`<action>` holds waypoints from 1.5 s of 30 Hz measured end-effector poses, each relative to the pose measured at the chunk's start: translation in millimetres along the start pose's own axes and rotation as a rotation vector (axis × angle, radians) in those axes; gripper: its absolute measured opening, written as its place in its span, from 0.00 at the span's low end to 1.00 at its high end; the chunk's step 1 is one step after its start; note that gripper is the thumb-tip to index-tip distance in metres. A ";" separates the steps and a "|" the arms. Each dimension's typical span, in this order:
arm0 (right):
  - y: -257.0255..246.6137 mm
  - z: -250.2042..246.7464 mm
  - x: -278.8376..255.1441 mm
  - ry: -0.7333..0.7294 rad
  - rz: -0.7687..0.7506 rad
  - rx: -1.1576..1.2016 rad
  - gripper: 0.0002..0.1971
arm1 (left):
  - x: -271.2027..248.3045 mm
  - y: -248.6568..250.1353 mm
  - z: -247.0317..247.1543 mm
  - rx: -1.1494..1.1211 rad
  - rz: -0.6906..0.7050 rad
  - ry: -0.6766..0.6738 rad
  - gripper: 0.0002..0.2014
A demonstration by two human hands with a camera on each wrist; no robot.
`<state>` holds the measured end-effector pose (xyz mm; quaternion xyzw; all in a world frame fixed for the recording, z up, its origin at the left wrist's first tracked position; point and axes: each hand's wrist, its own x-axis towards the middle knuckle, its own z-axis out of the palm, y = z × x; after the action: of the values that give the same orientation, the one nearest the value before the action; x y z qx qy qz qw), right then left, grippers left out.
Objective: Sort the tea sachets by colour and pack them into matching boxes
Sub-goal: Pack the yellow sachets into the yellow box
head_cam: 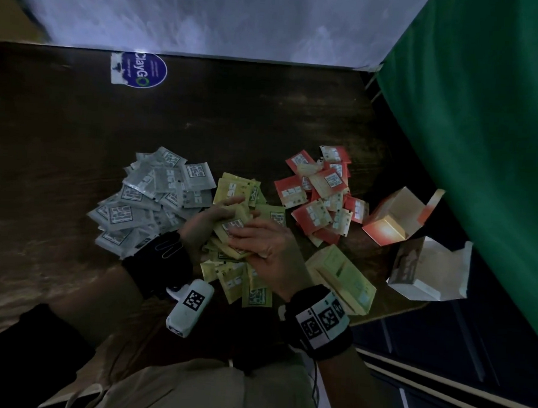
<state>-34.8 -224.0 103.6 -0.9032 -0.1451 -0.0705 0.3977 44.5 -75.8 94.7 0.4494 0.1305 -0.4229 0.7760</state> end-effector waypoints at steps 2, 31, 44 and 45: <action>-5.1 -7.6 0.0 -0.006 -0.002 0.128 0.13 | 0.0 3.5 -3.0 0.009 0.014 0.021 0.19; -7.0 -11.6 -3.8 -0.081 0.302 -0.115 0.49 | 0.8 -20.6 26.0 0.197 0.002 -0.139 0.25; 4.5 -65.8 -49.0 0.714 0.543 -0.031 0.17 | 27.3 -26.8 102.3 0.671 0.024 -0.417 0.27; 7.9 -74.9 -55.0 0.777 0.559 -0.063 0.16 | 33.0 -31.9 107.0 0.726 0.045 -0.435 0.28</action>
<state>-85.3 -295.7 135.1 -0.8260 0.2649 -0.2977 0.3987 20.9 -187.7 116.8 0.5964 -0.2034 -0.5095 0.5859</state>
